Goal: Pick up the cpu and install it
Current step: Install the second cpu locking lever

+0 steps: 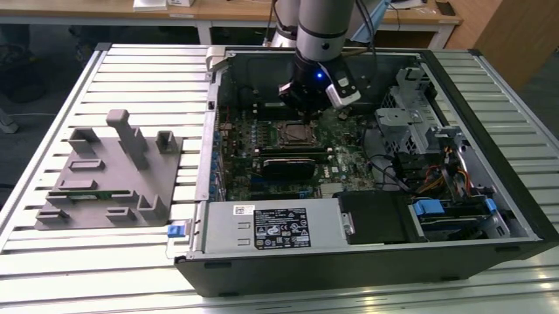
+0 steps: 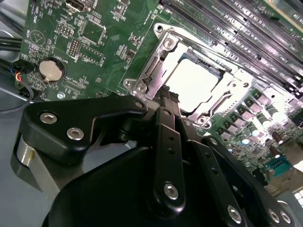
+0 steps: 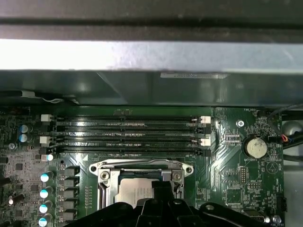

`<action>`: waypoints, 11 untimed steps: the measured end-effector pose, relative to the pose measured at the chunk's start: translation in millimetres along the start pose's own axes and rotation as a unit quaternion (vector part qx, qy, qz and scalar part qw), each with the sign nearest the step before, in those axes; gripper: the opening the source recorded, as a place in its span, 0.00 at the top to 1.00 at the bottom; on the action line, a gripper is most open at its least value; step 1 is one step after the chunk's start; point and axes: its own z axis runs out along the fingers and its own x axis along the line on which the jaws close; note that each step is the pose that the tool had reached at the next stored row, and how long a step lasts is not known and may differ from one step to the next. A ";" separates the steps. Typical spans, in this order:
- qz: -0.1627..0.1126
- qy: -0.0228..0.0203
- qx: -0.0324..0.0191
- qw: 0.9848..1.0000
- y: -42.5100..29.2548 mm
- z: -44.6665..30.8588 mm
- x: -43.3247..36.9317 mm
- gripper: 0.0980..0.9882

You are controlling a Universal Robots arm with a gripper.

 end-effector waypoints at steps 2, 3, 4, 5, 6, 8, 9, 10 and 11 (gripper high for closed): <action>0.000 0.000 0.000 1.000 -1.0 -0.1 0.0 0.99; 0.000 0.000 0.000 1.000 -1.4 -0.1 0.0 0.99; 0.000 0.000 0.000 1.000 -1.8 -0.1 0.0 0.99; 0.000 0.000 0.000 1.000 -2.3 -0.2 0.0 0.99; 0.000 0.000 0.000 1.000 -2.7 -0.2 0.0 0.99; 0.000 0.000 0.000 1.000 -3.8 -0.3 0.0 0.99; 0.000 0.000 0.000 1.000 -4.2 -0.3 0.0 0.99; 0.000 0.000 0.000 1.000 -4.8 -0.4 -0.1 0.99; 0.000 0.000 0.000 1.000 -5.4 -0.4 -0.1 0.99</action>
